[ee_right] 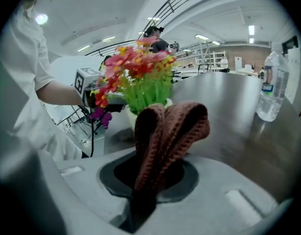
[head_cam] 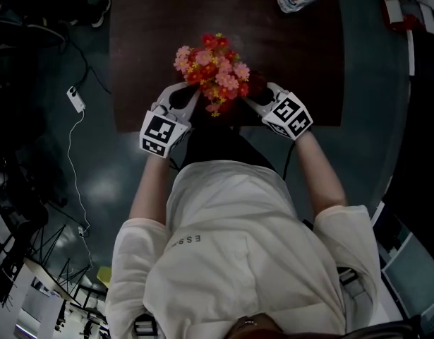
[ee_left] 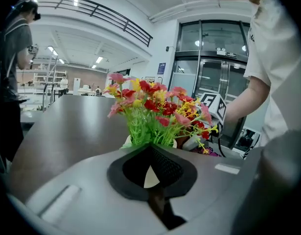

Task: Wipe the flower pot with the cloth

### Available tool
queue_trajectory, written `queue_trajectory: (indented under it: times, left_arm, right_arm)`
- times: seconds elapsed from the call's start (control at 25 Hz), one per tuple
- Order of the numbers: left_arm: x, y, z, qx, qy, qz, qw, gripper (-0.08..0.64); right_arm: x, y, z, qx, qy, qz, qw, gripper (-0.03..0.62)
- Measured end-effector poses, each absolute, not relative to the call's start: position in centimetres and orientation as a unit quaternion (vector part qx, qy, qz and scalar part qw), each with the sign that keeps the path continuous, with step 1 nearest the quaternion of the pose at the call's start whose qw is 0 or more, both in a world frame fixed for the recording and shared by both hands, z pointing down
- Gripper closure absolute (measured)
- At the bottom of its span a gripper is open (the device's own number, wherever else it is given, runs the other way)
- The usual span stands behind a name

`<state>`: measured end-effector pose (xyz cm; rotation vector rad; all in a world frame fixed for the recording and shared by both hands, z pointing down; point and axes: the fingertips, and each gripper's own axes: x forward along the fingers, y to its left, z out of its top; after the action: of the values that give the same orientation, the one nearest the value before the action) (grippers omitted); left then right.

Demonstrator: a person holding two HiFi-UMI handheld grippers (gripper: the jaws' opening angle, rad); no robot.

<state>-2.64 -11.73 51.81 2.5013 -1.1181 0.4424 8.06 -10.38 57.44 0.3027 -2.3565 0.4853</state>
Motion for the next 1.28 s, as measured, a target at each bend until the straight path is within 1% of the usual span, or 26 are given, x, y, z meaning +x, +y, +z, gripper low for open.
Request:
queue_trajectory:
  times: [0.2,0.32,0.52,0.64,0.8,1.0,1.12,1.28]
  left_arm:
    - [-2.6,-11.8,51.7,0.890,-0.387,0.153,0.184,0.545]
    - [-2.5,-11.9,51.7,0.879,-0.405,0.156,0.197,0.545]
    - [-2.4,-12.2,52.4,0.853,-0.439,0.170,0.223,0.545]
    - [-2.6,-12.5,51.7,0.831,-0.478,0.156,0.239,0.545]
    - [-2.6,-12.5,51.0,0.802,-0.525,0.137,0.249,0.545]
    - [-2.9,-12.8,50.9,0.779,-0.556,0.113,0.268,0.545]
    - [-3.1,-12.8,51.1,0.770,-0.567,0.104,0.273,0.545]
    - [-3.1,-12.7,51.3,0.765,-0.575,0.096,0.273,0.545]
  right_arm:
    - [8.5,-16.6,55.7,0.182,-0.909,0.178,0.329,0.543]
    - [7.4,-19.7,55.2,0.168,-0.914,0.190,0.317,0.545]
    - [4.3,-23.2,55.8,0.080,-0.928,0.193,0.309,0.543]
    - [1.1,-24.0,55.6,-0.012,-0.933,0.186,0.309,0.544]
    - [-2.6,-23.1,55.3,-0.139,-0.920,0.183,0.318,0.545]
    - [-5.8,-20.3,55.5,-0.264,-0.884,0.209,0.324,0.545]
    - [-6.3,-19.0,55.6,-0.303,-0.866,0.222,0.331,0.546]
    - [-5.7,-19.1,55.2,-0.306,-0.859,0.249,0.327,0.546]
